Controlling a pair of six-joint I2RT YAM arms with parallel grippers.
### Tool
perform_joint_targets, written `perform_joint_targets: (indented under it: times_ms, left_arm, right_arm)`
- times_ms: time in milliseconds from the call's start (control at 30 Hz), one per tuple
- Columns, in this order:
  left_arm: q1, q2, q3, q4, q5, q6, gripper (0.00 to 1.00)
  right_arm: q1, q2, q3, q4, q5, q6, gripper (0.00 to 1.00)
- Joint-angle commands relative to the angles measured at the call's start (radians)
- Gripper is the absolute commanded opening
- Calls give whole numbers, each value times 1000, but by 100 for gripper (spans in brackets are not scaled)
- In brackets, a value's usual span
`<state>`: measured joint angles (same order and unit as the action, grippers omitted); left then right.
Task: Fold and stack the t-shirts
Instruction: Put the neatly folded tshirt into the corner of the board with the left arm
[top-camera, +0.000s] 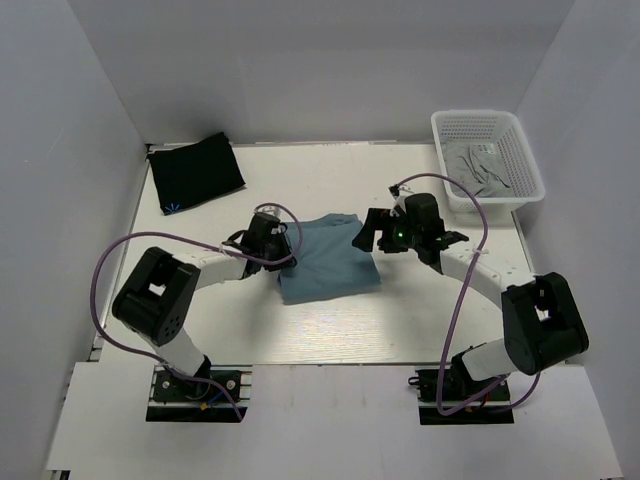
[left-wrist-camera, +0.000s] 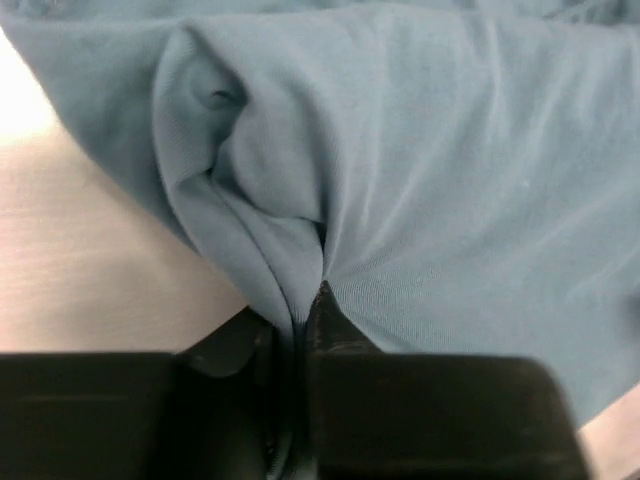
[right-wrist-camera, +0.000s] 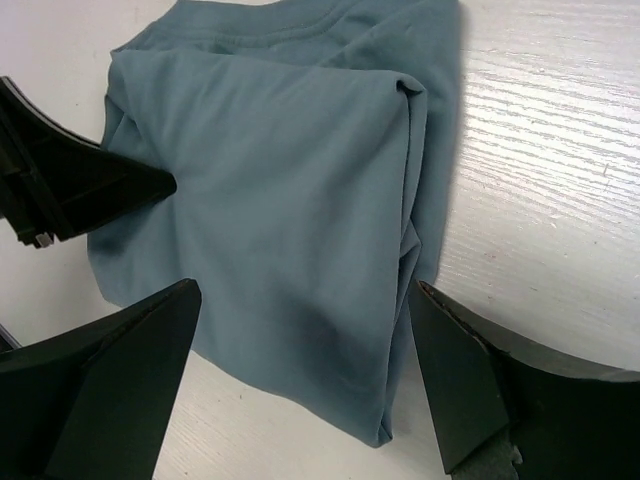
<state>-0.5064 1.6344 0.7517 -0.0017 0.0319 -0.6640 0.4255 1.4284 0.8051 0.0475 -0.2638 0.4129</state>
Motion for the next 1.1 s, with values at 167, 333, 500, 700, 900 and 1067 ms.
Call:
perform_joint_targets:
  times_ms: [167,333,500,700,900,1067]
  left_arm:
    - [-9,113,182,-205,-208,153,0]
    - [16,102,333,-271,-341,289,0]
    - [25,145,553,-345,-490,449,0]
    - [84,275,808,-422,-612,613,0]
    - [175,352,978,-409,-583,632,0]
    - [246,390,1107,-377,-572,728,0]
  right_arm:
    - [-7,-97,-40,38,112,9,90]
    - [-4,-149,-61,43,188,3,90]
    - [-8,-145,-61,45,230,6,90]
    - [-4,-109,-49,37,258,6,90]
    - [-7,-59,-20,20,290,4,90]
    - [-7,-25,2,25,284,6,90]
